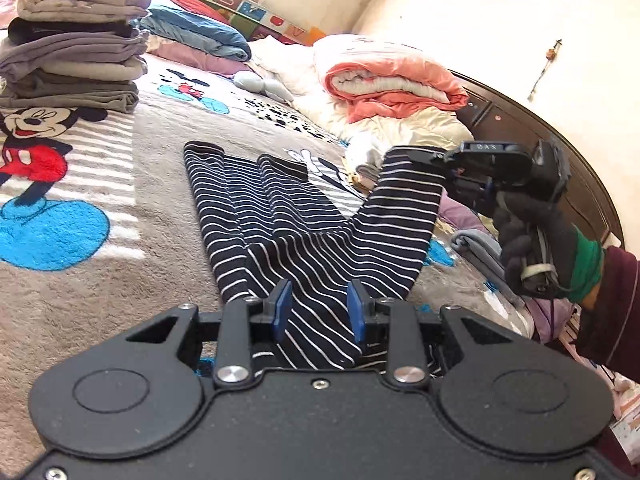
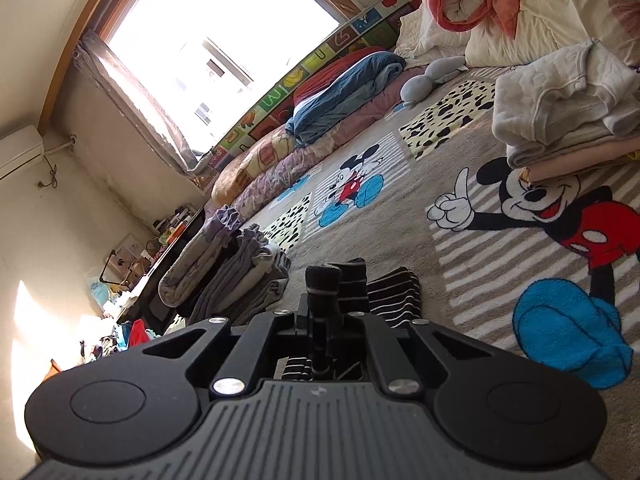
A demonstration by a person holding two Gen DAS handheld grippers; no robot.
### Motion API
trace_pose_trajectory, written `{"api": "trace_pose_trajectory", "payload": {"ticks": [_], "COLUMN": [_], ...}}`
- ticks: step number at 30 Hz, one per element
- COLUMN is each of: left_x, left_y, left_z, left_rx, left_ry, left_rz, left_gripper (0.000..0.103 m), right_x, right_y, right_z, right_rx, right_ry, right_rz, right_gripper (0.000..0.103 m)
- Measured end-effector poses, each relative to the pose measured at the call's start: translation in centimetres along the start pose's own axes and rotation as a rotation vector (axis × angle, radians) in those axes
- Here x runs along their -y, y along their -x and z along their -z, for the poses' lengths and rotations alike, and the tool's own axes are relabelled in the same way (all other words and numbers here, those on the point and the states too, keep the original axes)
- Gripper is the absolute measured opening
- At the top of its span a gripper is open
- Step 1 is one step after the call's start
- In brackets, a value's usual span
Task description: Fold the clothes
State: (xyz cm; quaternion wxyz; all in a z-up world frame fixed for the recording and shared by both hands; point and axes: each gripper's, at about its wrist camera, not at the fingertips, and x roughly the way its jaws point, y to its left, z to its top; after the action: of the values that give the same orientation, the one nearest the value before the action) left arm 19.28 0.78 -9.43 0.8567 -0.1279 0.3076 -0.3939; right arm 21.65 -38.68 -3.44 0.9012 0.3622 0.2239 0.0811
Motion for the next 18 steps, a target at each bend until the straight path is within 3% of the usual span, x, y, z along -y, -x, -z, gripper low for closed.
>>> {"api": "trace_pose_trajectory", "payload": {"ticks": [2, 4, 6, 8, 10, 14, 17, 18], "left_x": [-0.3, -0.6, -0.5, -0.3, -0.3, 0.0, 0.1, 0.0], "left_y": [-1.3, -3.4, -3.8, -2.8, -2.1, -2.6, -4.0, -4.7], "left_z": [0.2, 1.0, 1.4, 0.6, -0.1, -1.4, -2.0, -1.8], "left_rx": [-0.059, -0.198, -0.215, -0.184, -0.100, 0.010, 0.015, -0.023], "left_ry": [-0.004, 0.000, -0.007, -0.011, -0.012, -0.049, -0.086, -0.099], "left_rz": [-0.022, -0.052, -0.021, -0.016, -0.024, -0.102, -0.128, -0.143], "left_gripper": [0.027, 0.027, 0.027, 0.027, 0.027, 0.027, 0.027, 0.027], "right_x": [0.9, 1.7, 2.3, 2.4, 2.2, 0.8, -0.8, -1.4], "right_y": [0.3, 0.9, 1.6, 2.1, 2.5, 3.1, 4.5, 5.2], "right_z": [0.6, 0.8, 0.8, 0.5, 0.2, 0.1, 0.6, 0.9], "right_rx": [-0.004, 0.010, 0.029, 0.041, 0.048, 0.051, 0.070, 0.081], "right_ry": [-0.015, -0.041, -0.062, -0.065, -0.058, -0.007, 0.043, 0.060], "right_rz": [0.005, 0.001, -0.014, -0.023, -0.043, -0.098, -0.157, -0.178], "right_gripper": [0.008, 0.008, 0.008, 0.008, 0.008, 0.008, 0.008, 0.008]}}
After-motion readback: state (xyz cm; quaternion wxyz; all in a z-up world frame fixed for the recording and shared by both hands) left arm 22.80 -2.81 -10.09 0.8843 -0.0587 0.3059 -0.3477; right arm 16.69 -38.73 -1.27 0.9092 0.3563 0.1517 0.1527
